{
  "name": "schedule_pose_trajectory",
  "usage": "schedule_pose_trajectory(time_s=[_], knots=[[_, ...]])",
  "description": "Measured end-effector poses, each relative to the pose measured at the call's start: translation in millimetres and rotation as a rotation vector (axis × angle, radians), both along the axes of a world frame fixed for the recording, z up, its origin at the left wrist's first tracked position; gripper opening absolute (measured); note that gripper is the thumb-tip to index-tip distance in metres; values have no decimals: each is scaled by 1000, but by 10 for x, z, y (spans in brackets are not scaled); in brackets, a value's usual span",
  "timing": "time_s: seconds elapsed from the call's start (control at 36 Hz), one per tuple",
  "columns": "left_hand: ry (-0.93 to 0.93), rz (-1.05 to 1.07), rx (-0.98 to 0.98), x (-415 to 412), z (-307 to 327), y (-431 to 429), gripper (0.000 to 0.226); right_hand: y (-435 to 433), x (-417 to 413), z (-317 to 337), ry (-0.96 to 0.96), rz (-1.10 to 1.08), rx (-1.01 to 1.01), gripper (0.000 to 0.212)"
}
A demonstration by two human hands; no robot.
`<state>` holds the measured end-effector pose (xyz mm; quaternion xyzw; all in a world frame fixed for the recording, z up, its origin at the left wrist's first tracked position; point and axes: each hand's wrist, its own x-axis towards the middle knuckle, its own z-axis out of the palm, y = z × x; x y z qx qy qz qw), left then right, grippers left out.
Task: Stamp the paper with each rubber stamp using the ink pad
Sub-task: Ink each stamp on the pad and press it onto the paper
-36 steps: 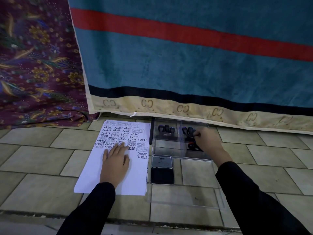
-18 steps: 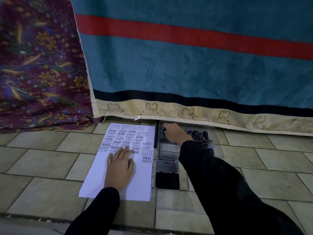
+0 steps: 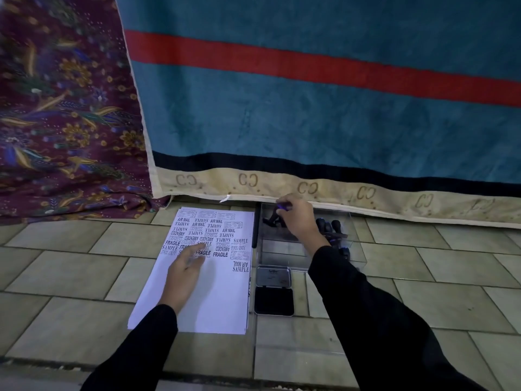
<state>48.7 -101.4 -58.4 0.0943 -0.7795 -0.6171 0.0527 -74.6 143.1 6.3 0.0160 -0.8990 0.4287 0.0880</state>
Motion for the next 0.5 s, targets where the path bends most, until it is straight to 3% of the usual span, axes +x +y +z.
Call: schedule_pose_trajectory(time_s=[0.14, 0.22, 0.33, 0.5], knots=[[-74, -23, -57, -69, 21, -12, 27, 144, 247, 141, 15, -84, -321, 26], [10, -51, -331, -86, -40, 7, 28, 238, 484, 193, 12, -70, -384, 32], [271, -173, -617, -2, -50, 153, 33, 312, 879, 208, -33, 35, -355, 28], [310, -483, -637, 268, -61, 443, 63, 272, 1363, 19, -38, 190, -90, 36]])
